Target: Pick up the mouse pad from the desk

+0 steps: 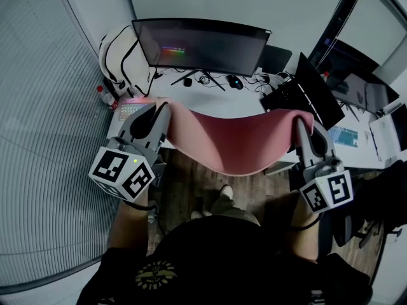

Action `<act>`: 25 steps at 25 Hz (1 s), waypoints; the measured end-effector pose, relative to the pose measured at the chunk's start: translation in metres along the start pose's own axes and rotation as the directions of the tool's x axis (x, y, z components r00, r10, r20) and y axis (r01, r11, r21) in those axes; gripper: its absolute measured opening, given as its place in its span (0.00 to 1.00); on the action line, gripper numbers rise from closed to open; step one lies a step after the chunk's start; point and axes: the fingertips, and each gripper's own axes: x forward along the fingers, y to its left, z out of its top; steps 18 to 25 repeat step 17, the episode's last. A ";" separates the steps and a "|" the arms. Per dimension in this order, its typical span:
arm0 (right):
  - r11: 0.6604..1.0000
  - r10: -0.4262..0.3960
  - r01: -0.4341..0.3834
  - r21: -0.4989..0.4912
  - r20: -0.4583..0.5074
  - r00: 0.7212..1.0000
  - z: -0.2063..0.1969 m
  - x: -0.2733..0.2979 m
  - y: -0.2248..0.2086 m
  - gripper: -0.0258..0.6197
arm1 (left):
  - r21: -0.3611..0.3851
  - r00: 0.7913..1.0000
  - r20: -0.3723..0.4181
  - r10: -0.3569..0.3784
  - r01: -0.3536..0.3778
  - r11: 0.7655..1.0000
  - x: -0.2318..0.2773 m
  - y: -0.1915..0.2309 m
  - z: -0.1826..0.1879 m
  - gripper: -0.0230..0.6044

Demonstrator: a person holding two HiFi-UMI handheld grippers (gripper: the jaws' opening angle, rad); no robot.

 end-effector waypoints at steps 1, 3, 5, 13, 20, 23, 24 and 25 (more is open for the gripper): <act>1.000 -0.001 0.001 0.001 -0.001 1.000 0.000 0.000 -0.001 0.07 | 0.001 1.000 -0.002 -0.003 0.003 1.000 0.001 -0.001 0.000 0.07; 1.000 -0.002 0.002 0.003 -0.004 1.000 0.000 0.000 -0.001 0.07 | 0.000 1.000 -0.004 -0.005 0.005 1.000 0.002 0.000 0.000 0.07; 1.000 -0.003 0.003 0.004 -0.007 1.000 -0.001 0.001 -0.002 0.07 | -0.003 1.000 -0.003 -0.004 0.004 1.000 0.003 0.001 -0.001 0.07; 1.000 -0.004 0.004 0.005 -0.015 1.000 -0.007 0.007 -0.013 0.07 | 0.004 1.000 -0.011 -0.005 0.005 1.000 0.016 0.002 -0.003 0.07; 1.000 -0.003 0.003 0.008 -0.019 1.000 -0.010 0.012 -0.020 0.07 | 0.011 1.000 -0.018 -0.009 0.009 1.000 0.024 0.002 -0.003 0.07; 1.000 -0.003 0.003 0.008 -0.019 1.000 -0.010 0.012 -0.020 0.07 | 0.011 1.000 -0.018 -0.009 0.009 1.000 0.024 0.002 -0.003 0.07; 1.000 -0.003 0.003 0.008 -0.019 1.000 -0.010 0.012 -0.020 0.07 | 0.011 1.000 -0.018 -0.009 0.009 1.000 0.024 0.002 -0.003 0.07; 1.000 -0.003 0.003 0.008 -0.019 1.000 -0.010 0.012 -0.020 0.07 | 0.011 1.000 -0.018 -0.009 0.009 1.000 0.024 0.002 -0.003 0.07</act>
